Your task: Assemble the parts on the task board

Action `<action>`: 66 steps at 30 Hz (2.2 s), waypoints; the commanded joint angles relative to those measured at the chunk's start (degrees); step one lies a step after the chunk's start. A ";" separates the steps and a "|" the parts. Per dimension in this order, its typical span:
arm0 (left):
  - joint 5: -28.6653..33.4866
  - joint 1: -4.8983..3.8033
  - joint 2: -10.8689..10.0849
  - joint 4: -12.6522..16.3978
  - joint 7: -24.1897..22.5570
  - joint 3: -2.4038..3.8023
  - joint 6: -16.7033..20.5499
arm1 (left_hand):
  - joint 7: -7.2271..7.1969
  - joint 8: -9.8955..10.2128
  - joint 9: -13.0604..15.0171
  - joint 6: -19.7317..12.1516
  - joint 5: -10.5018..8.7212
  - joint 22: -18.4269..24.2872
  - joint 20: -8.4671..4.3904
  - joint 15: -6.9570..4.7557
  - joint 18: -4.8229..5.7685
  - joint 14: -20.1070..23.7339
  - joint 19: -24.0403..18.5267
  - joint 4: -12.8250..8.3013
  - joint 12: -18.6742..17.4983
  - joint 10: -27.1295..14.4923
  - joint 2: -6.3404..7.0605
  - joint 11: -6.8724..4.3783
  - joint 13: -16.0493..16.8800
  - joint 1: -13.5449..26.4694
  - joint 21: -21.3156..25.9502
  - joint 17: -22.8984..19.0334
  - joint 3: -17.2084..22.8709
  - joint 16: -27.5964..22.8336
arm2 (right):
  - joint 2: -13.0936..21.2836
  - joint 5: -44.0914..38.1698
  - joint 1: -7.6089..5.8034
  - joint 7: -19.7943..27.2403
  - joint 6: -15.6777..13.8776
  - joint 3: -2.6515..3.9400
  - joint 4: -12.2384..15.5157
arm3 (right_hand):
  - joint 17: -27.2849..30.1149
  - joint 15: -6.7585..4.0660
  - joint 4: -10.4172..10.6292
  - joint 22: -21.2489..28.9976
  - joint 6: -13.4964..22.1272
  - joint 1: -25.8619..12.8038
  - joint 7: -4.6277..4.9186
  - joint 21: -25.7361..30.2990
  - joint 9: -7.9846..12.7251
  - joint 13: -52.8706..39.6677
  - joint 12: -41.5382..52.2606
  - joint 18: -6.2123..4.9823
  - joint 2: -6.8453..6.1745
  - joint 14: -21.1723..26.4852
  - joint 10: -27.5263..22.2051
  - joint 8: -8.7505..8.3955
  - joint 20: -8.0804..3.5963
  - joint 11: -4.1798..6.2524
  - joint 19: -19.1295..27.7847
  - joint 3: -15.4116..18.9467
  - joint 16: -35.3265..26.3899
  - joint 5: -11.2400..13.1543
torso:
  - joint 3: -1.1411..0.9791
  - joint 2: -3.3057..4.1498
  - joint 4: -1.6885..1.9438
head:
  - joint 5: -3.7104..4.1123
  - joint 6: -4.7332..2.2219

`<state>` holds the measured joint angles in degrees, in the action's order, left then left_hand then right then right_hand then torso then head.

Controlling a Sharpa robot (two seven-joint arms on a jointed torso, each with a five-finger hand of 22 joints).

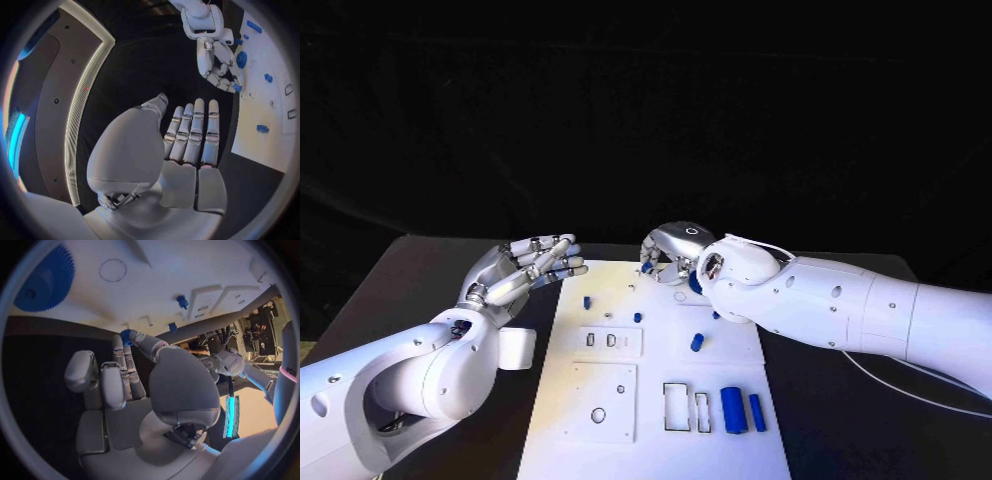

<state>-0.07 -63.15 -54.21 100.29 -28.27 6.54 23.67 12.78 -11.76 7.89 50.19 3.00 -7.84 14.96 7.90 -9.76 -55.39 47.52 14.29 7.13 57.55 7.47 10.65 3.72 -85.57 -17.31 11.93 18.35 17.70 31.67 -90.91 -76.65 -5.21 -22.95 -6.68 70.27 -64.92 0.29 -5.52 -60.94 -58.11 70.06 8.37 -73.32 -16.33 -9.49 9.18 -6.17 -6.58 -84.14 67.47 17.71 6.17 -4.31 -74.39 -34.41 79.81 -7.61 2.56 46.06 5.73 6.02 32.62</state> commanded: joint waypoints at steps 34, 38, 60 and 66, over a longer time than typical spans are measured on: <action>-0.12 -0.08 0.55 -0.40 0.28 0.05 -1.41 | 1.35 0.28 -0.06 -0.35 0.01 0.07 0.03 0.23 -0.76 -0.28 0.51 -0.13 -0.26 -0.13 0.26 0.16 -0.04 0.50 -0.19 0.14 0.34 -0.31 | -2.90 -0.28 0.33 -0.80 2.70 -0.08 -3.09 | 0.27 -0.18 0.31 0.43 0.28 -0.73 0.02 0.09 -0.37 0.12 0.08 0.41 -0.23 -1.46 -0.33 0.16 -0.05 -0.30 0.29 -0.36 0.39 0.66 | 0.16 0.47 0.39 | -0.39 0.34; -0.13 -0.08 0.59 -0.50 0.31 0.05 -1.42 | 1.36 0.29 -0.07 -0.36 0.00 0.08 0.03 0.23 -0.76 -0.29 0.52 -0.14 -0.28 -0.13 0.28 0.16 -0.04 0.52 -0.19 0.16 0.34 -0.32 | -2.78 -0.35 0.33 -1.01 2.65 -0.08 -3.00 | 0.27 -0.18 0.31 0.43 0.28 -0.73 0.02 0.09 -0.37 0.12 0.08 0.41 -0.23 -1.46 -0.33 0.16 -0.05 -0.30 0.29 -0.36 0.39 0.66 | 0.17 0.45 0.46 | -0.32 0.48; -0.13 -0.08 0.68 -0.76 0.44 0.05 -1.50 | 1.36 0.33 -0.07 -0.35 0.02 0.11 0.03 0.23 -0.76 -0.30 0.54 -0.21 -0.36 -0.12 0.28 0.17 -0.03 0.51 -0.19 0.20 0.38 -0.35 | -2.42 -0.69 0.34 -1.55 1.64 -0.09 -2.69 | 0.22 -0.09 0.58 0.61 0.60 -1.04 0.09 0.22 -0.53 0.20 -0.04 0.35 -0.54 -1.40 -0.65 0.09 0.02 -0.40 0.55 -0.38 0.46 0.74 | 0.24 0.54 0.61 | -0.23 0.50; -0.13 -0.08 0.63 -0.80 0.46 0.05 -1.52 | 1.36 0.33 -0.07 -0.35 0.02 0.11 0.03 0.23 -0.76 -0.30 0.54 -0.21 -0.36 -0.12 0.28 0.17 -0.03 0.51 -0.19 0.20 0.38 -0.35 | -2.09 -1.01 0.34 -1.79 1.17 -0.09 -2.47 | 0.02 -0.09 0.58 0.38 0.61 -1.04 0.10 0.10 -0.54 0.20 -0.04 0.40 -0.55 -1.43 -0.66 0.09 0.03 -0.41 0.43 -0.39 0.54 0.74 | 0.23 0.58 0.55 | -0.30 0.49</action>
<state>-0.07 -63.16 -53.67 99.42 -27.57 6.55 23.25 12.78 -11.77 7.90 50.19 3.00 -7.80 14.96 7.90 -9.75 -55.38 47.52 14.14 7.13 57.56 7.70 10.65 3.72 -85.34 -17.31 12.06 18.51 17.70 29.47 -90.94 -76.62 -5.98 -22.81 -6.55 67.85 -64.85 0.30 -5.19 -60.51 -57.24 69.51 8.45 -73.32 -16.87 -9.34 9.18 -6.17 -7.14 -84.13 67.05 17.46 6.38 -4.73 -74.16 -34.73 79.99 -7.16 2.79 46.63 6.31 5.77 33.10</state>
